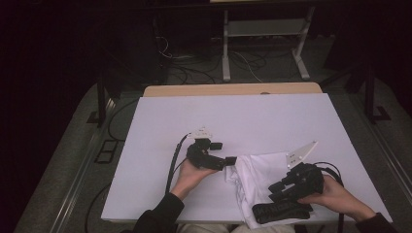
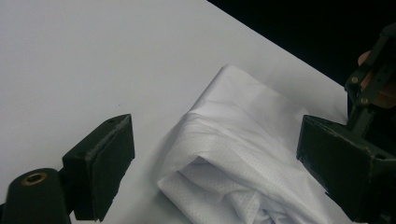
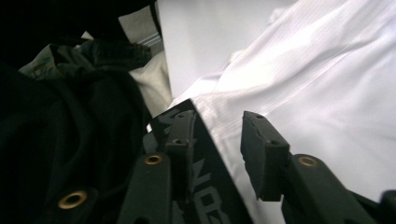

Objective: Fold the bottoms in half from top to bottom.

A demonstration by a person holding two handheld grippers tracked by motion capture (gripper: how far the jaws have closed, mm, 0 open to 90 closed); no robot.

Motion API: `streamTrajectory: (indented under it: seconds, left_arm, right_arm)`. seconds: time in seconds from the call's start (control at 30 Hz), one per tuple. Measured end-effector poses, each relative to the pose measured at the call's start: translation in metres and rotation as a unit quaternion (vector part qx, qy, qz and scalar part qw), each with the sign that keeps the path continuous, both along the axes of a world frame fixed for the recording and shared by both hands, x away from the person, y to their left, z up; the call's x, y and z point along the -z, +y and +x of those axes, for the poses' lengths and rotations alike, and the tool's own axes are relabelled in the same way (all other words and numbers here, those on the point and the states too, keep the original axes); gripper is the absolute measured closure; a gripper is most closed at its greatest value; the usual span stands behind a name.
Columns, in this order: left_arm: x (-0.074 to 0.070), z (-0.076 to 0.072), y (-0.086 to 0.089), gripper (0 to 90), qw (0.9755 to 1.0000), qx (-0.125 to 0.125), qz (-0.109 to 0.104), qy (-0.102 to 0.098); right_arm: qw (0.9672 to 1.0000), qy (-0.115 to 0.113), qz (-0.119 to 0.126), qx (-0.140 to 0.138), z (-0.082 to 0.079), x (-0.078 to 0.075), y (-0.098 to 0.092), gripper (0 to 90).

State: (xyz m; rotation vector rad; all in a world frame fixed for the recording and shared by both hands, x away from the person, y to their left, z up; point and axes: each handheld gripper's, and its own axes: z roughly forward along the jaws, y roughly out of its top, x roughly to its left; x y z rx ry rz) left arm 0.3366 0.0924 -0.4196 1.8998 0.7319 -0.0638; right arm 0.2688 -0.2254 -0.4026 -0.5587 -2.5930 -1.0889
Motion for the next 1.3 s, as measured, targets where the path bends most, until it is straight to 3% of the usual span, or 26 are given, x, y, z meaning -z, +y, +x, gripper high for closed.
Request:
streamTrajectory:
  seconds: [0.17, 0.2, 0.47, 0.6, 0.7, 0.8, 1.1, 1.3]
  left_arm:
    - [0.001, 0.0, 0.0, 10.6, 1.0, 0.0, -0.001, 0.001]
    - [0.001, 0.0, -0.001, 10.6, 1.0, 0.0, -0.001, 0.002]
    - [0.001, 0.001, -0.001, 10.6, 1.0, 0.0, -0.001, 0.002]
    - [0.002, 0.001, -0.001, 10.4, 1.0, 0.0, -0.001, 0.004]
    - [0.002, 0.001, -0.002, 10.3, 1.0, 0.0, -0.002, 0.004]
    - [0.004, 0.003, -0.003, 10.2, 1.0, -0.001, 0.0, 0.007]
    - [0.007, 0.004, -0.005, 10.2, 0.9999, 0.0, 0.003, 0.01]
    - [0.011, 0.006, -0.008, 10.2, 0.9999, -0.004, 0.008, 0.013]
  right_arm:
    - [0.9997, -0.011, 0.009, 0.021, 0.005, -0.007, -0.007, 53.8]
    - [0.9993, -0.014, 0.012, 0.034, 0.009, -0.01, -0.01, 47.4]
    - [0.9965, -0.026, 0.001, 0.079, 0.022, -0.019, -0.022, 29.7]
    - [0.9924, -0.034, 0.008, 0.118, 0.032, -0.022, -0.032, 15.8]
    - [0.9916, -0.033, 0.013, 0.124, 0.036, -0.021, -0.037, 12.2]
    - [0.9892, -0.03, 0.033, 0.14, 0.045, -0.02, -0.048, 4.8]
    - [0.9825, -0.032, 0.036, 0.18, 0.062, -0.01, -0.063, 3.9]
    - [0.9807, -0.033, 0.028, 0.191, 0.072, -0.002, -0.065, 3.9]
